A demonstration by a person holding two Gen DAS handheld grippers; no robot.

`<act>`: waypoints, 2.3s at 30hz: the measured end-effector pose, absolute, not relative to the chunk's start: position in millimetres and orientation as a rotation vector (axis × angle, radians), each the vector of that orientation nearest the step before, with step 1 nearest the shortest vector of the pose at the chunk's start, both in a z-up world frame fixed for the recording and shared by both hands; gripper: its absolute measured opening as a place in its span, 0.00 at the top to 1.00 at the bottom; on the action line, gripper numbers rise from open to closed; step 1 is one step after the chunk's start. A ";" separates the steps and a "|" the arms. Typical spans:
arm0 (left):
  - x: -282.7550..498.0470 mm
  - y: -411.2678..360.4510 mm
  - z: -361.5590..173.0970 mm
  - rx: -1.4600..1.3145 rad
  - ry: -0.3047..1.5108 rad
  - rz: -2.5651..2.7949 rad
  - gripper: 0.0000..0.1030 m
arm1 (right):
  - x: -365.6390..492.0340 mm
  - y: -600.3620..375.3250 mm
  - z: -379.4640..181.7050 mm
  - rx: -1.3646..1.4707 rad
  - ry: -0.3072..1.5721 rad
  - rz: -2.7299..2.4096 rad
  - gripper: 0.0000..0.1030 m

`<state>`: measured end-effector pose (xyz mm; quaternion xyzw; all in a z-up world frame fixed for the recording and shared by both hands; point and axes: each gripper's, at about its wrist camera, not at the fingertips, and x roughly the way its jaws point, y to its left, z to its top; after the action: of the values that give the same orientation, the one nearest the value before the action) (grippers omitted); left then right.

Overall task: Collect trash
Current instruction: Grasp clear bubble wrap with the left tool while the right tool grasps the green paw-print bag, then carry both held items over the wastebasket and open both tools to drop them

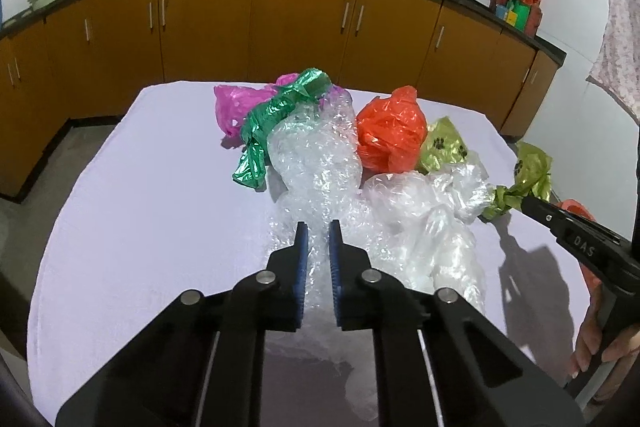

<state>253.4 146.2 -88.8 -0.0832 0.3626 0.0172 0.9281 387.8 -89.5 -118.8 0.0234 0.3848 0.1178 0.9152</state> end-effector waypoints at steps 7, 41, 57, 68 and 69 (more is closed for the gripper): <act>238.2 153.3 -72.2 -0.174 0.698 0.042 0.92 | 373.6 -104.2 -102.6 0.077 0.747 0.237 0.97; 225.2 58.1 0.8 -0.113 0.508 -0.174 0.93 | 312.4 -207.9 -37.1 0.181 0.579 0.107 0.97; 234.1 -18.8 1.7 -0.070 0.508 -0.323 0.93 | 293.9 -278.7 -36.4 0.228 0.547 -0.002 0.97; 239.5 -54.5 -5.4 -0.047 0.533 -0.393 0.93 | 281.2 -312.0 -37.2 0.231 0.532 -0.075 0.97; 240.4 -60.6 -6.8 -0.045 0.538 -0.405 0.93 | 279.5 -316.1 -37.9 0.230 0.532 -0.086 0.97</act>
<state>240.4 -60.6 -6.8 -0.0221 0.2638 -0.1986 0.9436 279.5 -316.1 -37.9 0.1132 0.2623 -0.0424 0.9574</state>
